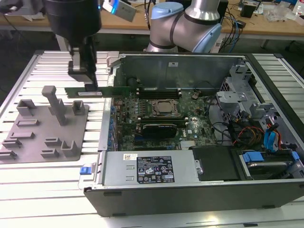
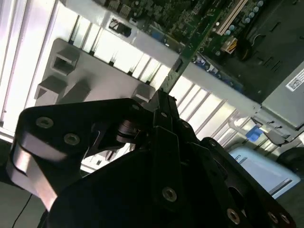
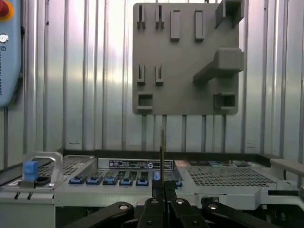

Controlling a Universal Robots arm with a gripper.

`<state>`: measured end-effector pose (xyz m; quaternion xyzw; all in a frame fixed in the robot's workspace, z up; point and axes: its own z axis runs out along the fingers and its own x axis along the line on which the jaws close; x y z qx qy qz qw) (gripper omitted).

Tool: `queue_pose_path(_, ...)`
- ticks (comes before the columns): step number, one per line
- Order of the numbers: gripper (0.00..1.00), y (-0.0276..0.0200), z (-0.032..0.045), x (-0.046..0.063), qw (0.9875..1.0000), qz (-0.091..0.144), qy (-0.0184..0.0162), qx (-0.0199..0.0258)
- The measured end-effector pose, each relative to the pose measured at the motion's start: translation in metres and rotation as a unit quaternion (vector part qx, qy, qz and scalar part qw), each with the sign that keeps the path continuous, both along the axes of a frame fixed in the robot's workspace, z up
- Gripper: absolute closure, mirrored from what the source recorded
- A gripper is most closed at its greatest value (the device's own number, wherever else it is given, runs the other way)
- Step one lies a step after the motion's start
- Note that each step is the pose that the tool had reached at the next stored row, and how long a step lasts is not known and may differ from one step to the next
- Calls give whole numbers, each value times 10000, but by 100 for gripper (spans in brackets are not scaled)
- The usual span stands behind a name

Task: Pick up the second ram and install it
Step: 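Pick up the second ram and move it above second insertion slot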

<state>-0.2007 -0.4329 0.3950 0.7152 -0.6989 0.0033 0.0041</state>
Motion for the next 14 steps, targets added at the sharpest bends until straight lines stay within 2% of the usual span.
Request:
queue_pose_path(2,91,0,-7,147,10000,1,0,0)
queue_pose_path(6,91,0,-28,578,10000,-1,0,0)
queue_pose_path(9,91,0,-37,798,10000,-2,0,0)
queue_pose_path(10,91,0,-43,961,10000,-2,0,0)
queue_pose_path(12,91,0,-50,1146,10000,-2,0,0)
queue_pose_path(14,91,0,-54,1244,10000,-2,0,0)
